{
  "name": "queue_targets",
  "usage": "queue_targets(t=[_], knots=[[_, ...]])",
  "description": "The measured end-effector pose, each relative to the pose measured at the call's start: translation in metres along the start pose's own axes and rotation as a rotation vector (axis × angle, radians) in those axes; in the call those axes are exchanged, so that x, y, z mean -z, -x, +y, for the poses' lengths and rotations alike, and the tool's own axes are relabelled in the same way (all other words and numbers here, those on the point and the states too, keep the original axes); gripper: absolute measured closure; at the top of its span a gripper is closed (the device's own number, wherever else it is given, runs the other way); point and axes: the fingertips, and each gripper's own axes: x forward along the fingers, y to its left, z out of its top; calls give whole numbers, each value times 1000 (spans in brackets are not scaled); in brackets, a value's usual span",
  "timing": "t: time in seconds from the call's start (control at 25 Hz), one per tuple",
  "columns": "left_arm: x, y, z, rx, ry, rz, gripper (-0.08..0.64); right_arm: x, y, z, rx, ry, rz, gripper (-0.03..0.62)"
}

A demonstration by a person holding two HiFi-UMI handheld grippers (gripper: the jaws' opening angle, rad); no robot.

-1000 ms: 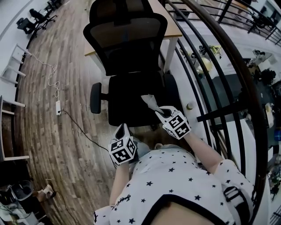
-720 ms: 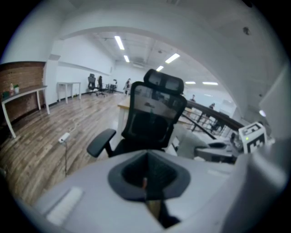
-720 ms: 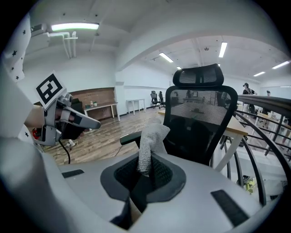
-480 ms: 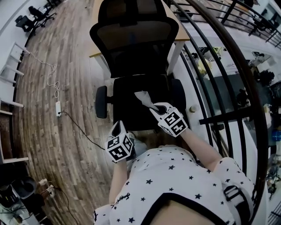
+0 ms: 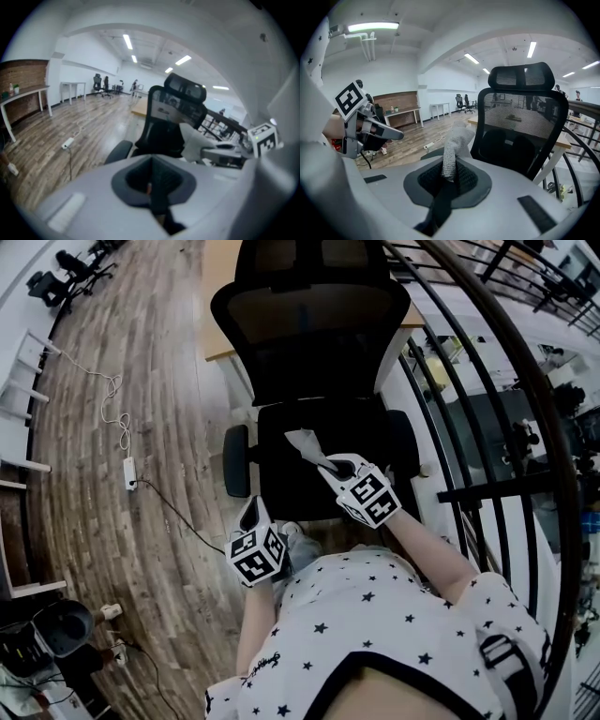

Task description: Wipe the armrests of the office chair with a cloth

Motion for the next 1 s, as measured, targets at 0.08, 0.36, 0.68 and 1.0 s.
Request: queue_targets(t=[0.08, 0.36, 0.68, 1.0], knots=[[-2, -3, 12, 0, 5, 6, 554, -4, -11, 2, 4, -1, 7, 563], [-12, -11, 52, -6, 10, 29, 554, -20, -48, 7, 18, -6, 26, 563], [-18, -28, 88, 3, 11, 62, 554, -32, -92, 10, 31, 9, 52, 563], [-25, -44, 111, 20, 9, 89, 554, -43, -134, 2, 48, 47, 89, 563]])
